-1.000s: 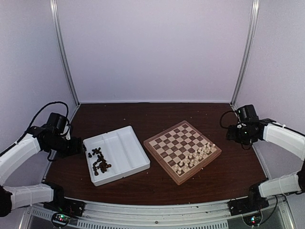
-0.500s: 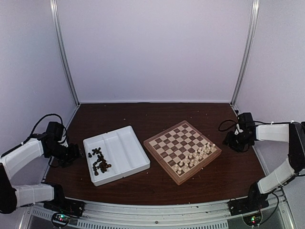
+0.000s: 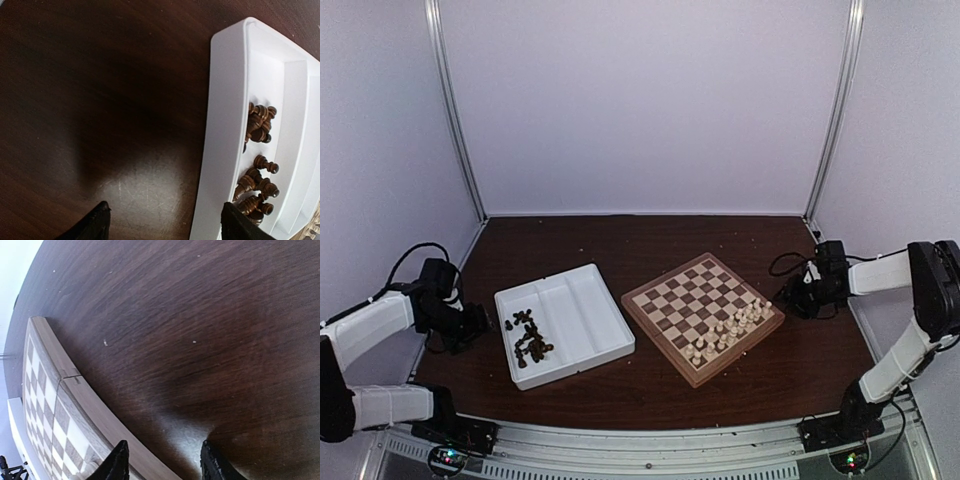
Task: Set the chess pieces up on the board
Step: Reset both arms
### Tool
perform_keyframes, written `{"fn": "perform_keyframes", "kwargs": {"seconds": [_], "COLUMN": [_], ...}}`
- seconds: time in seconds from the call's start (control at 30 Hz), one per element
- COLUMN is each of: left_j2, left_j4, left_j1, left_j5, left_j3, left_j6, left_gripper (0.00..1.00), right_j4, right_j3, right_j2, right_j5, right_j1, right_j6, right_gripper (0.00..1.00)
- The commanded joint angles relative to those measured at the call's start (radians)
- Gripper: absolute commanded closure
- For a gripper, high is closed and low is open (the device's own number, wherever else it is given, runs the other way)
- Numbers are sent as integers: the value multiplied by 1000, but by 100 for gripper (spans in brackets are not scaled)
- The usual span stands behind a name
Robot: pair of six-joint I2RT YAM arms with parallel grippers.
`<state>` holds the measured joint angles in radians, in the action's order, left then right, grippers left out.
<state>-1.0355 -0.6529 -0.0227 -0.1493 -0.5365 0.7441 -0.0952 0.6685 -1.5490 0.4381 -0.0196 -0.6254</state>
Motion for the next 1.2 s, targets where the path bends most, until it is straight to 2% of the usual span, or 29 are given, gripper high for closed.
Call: {"fn": "perform_keyframes", "kwargs": {"seconds": [0.0, 0.2, 0.37, 0.4, 0.73, 0.97, 1.1, 1.17], "left_j2": [6, 42, 60, 60, 44, 20, -3, -29], "left_j4": [29, 30, 26, 27, 96, 136, 164, 177], "left_j1": [13, 43, 55, 56, 62, 65, 64, 64], "left_j5": [46, 58, 64, 65, 23, 13, 25, 29], "left_j3": [10, 16, 14, 14, 50, 70, 81, 84], "left_j6": [35, 47, 44, 44, 72, 91, 108, 108], "left_gripper": [24, 25, 25, 25, 25, 25, 35, 39], "right_j4": [21, 118, 211, 230, 309, 319, 338, 278], "right_j3": [-26, -76, -148, -162, -247, -250, -252, -234], "right_j2": [-39, -34, -7, -2, 61, 94, 112, 146], "right_j5": [83, 141, 148, 150, 192, 147, 134, 103], "right_j1": [6, 6, 6, 6, -25, -161, -195, -191], "right_j6": [-38, -144, -243, -259, -347, -394, -407, -373], "right_gripper": [55, 66, 85, 86, 87, 87, 86, 82]}}
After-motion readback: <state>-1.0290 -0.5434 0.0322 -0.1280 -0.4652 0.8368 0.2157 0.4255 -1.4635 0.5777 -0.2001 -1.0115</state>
